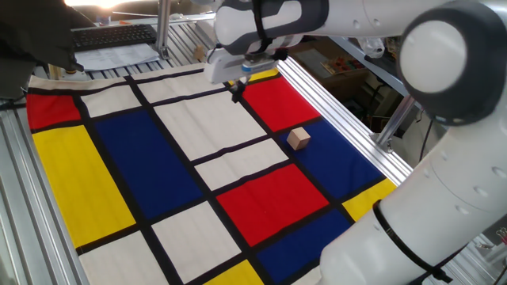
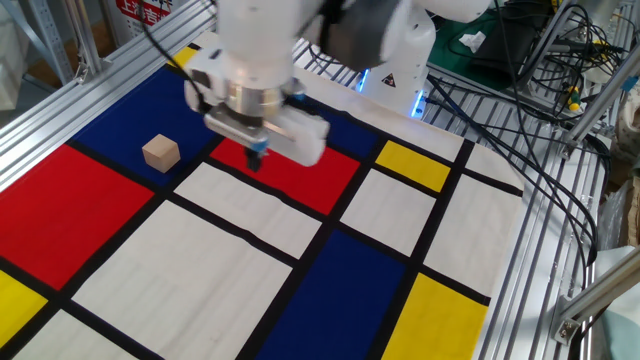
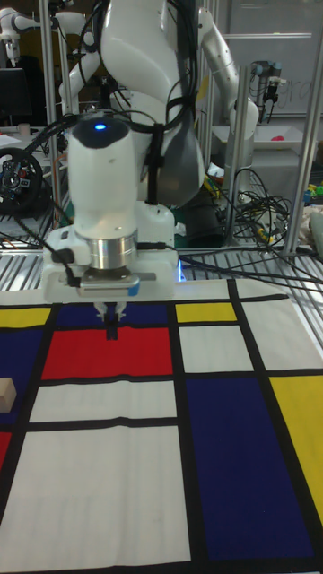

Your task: Pick up the small block on the left and move it to the right

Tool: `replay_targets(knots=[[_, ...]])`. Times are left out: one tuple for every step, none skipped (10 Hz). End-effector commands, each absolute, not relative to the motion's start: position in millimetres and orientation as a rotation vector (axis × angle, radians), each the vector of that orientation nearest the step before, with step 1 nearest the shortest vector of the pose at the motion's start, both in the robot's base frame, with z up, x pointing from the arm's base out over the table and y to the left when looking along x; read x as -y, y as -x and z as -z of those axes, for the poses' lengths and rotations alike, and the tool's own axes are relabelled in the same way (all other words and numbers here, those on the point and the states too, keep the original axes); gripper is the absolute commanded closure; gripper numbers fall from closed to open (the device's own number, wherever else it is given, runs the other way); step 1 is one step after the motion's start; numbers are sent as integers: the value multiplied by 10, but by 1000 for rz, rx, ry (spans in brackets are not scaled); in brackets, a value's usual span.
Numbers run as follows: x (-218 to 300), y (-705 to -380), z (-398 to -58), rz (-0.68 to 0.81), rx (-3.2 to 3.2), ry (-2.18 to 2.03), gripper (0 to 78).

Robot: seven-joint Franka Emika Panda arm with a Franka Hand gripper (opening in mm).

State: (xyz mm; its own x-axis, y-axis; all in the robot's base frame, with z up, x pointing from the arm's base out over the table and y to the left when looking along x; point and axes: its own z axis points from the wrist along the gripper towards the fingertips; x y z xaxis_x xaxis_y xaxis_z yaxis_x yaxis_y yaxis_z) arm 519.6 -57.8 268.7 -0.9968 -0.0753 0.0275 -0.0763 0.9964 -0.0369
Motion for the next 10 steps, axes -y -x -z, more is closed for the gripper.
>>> replay_targets(knots=[[1134, -5009, -2534, -32, 3112, -107, 776], [1231, -4946, -2492, -18, 3111, -111, 776], [1335, -4888, -2465, -13, 3107, -114, 776], [1466, -4840, -2438, 5, 3106, -124, 776], [1589, -4817, -2398, 49, 3105, -131, 776], [1650, -4807, -2370, 72, 3105, -130, 776], [1802, -4770, -2303, 72, 3102, -137, 776], [1904, -4739, -2262, 74, 3095, -132, 776], [1963, -4735, -2251, 73, 3097, -110, 776], [1978, -4747, -2259, 73, 3097, -91, 776]])
